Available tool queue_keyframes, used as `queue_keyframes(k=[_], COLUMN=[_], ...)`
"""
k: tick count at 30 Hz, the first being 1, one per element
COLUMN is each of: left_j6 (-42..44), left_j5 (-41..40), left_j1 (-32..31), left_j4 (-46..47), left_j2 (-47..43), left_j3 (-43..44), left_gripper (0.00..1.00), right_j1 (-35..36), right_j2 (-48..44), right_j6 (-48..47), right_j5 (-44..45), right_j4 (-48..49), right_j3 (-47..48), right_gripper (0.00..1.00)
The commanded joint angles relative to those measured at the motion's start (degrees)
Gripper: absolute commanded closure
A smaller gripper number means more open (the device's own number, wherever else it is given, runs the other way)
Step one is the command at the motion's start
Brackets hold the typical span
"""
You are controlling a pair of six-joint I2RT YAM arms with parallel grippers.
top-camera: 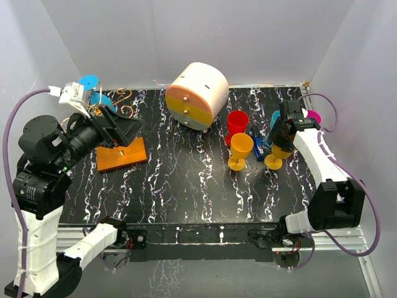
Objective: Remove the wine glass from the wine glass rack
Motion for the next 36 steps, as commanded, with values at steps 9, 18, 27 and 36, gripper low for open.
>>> queue_keyframes(k=[9, 18, 27, 36], left_j6=[-6.59, -3.19, -0.36, 1.31], left_j5=[0.91, 0.07, -7.69, -19.60], left_j1=[-4.45, -4.68, -4.67, -4.67], left_j4=[-2.90, -14.27, -18.98, -20.15], left_j2=[-4.03, -2.21, -0.26, 3.14], left_j3=[-2.54, 8.44, 13.39, 12.91], left_gripper=[0.01, 0.01, 0.01, 0.01], right_j1=[5.67, 8.43, 8.87, 8.88], right_j2=[0.51, -3.45, -13.66, -25.64], right_j6=[-1.24, -0.43, -2.21, -5.50], right_j5=[7.31, 7.57, -18.44, -26.66], right_j4=[-5.82, -9.39, -2.77, 6.79], right_j3=[9.20, 18.09, 17.86, 8.85], right_gripper=[0.30, 0.17, 0.09, 0.02])
